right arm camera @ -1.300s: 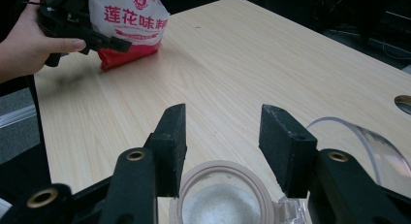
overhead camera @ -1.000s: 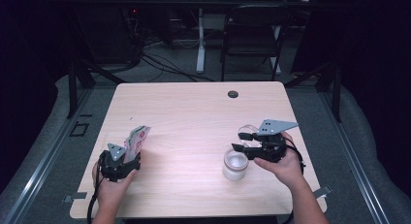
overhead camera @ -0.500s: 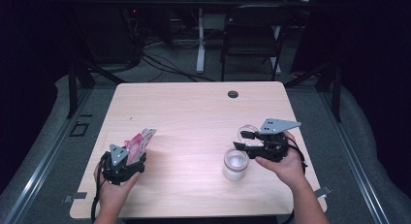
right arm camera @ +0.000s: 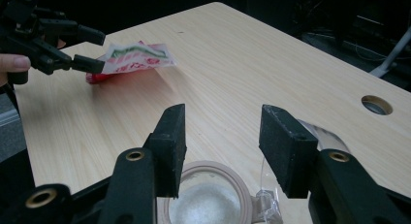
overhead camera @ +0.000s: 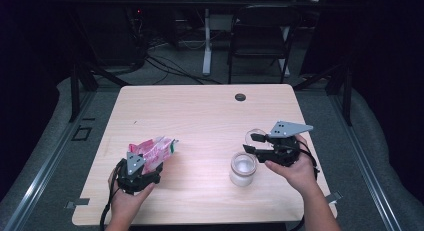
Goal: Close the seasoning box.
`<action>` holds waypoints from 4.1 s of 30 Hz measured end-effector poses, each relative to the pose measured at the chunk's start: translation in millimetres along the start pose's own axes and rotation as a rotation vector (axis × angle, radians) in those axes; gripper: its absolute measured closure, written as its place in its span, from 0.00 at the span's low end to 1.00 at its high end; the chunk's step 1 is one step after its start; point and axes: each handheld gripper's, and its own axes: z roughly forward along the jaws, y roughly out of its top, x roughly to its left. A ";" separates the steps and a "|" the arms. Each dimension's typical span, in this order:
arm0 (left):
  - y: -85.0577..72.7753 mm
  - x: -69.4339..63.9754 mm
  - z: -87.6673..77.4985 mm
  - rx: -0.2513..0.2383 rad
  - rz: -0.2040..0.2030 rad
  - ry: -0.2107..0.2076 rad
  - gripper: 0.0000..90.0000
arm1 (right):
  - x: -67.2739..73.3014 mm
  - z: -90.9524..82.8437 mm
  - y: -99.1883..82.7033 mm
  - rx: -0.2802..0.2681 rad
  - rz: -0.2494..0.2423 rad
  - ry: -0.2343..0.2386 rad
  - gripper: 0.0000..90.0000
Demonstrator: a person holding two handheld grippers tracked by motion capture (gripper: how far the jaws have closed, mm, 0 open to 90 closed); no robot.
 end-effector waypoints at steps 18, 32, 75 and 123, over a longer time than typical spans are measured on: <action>3.1 -24.1 2.6 0.006 0.062 -0.055 0.28 | -11.2 -19.6 1.7 -0.035 0.042 -0.063 0.67; 4.0 -29.7 2.5 0.000 0.071 -0.066 0.29 | -31.7 -30.8 -8.6 -0.052 0.123 -0.146 0.88; 3.6 -24.7 2.5 0.006 0.049 -0.059 0.31 | -55.5 -13.0 -35.3 0.059 0.173 -0.200 1.00; 3.4 -24.2 3.0 0.012 0.049 -0.055 0.31 | -48.6 -5.9 -33.4 0.068 0.153 -0.173 1.00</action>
